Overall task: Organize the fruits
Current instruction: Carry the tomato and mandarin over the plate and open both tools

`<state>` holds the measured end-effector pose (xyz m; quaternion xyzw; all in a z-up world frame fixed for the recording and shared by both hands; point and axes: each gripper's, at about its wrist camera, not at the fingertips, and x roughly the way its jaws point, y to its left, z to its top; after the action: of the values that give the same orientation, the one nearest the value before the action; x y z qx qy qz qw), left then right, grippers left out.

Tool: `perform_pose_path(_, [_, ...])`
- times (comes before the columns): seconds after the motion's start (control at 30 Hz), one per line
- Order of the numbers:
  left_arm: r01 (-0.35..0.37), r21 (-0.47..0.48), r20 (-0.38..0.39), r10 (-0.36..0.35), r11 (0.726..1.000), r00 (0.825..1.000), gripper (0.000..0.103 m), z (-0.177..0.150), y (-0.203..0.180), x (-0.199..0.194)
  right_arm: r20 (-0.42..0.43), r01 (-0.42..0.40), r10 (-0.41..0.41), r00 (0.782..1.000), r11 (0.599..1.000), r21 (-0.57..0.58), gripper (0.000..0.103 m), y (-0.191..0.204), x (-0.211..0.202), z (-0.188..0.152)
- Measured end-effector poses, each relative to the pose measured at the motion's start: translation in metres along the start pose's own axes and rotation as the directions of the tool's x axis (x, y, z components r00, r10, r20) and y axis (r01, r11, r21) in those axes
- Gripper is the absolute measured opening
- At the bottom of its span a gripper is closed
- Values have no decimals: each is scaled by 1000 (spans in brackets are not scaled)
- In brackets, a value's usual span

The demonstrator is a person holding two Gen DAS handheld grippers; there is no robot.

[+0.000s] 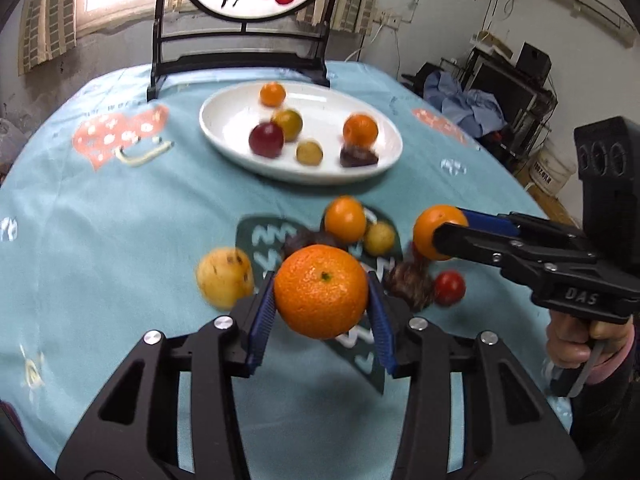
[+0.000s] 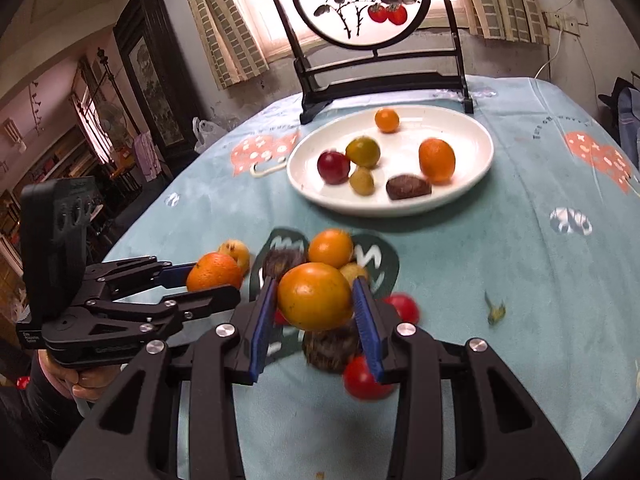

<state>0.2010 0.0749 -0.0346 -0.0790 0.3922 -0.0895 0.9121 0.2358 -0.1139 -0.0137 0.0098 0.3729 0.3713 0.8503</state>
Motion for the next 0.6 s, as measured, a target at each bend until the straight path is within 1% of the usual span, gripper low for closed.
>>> perform_pose_path(0.07, [-12, 2, 35, 12, 1000, 999, 45, 21, 3, -3, 35, 20, -20, 999, 1000, 0, 39, -3, 2, 17])
perform_pose_path(0.17, [-46, -6, 62, 47, 999, 997, 45, 54, 10, 2, 82, 49, -48, 995, 999, -6, 39, -7, 10, 41])
perform_pose_path(0.3, [-111, 2, 84, 110, 994, 990, 44, 102, 19, 25, 98, 93, -92, 991, 996, -9, 39, -16, 32, 70])
perform_pose_path(0.33, [-122, 3, 83, 121, 993, 989, 44, 110, 21, 31, 93, 111, -110, 990, 994, -11, 39, -19, 42, 77])
perform_pose_path(0.43, [-153, -8, 65, 153, 988, 986, 44, 133, 33, 57, 52, 117, -117, 992, 993, -7, 39, -29, 67, 88])
perform_pose_path(0.5, [-175, -24, 39, 176, 984, 984, 44, 143, 42, 78, 28, 135, -135, 990, 991, -17, 39, -34, 82, 92])
perform_pose_path(0.6, [-201, -35, 1, 201, 979, 980, 44, 151, 53, 102, -10, 138, -138, 990, 990, -19, 39, -40, 101, 95])
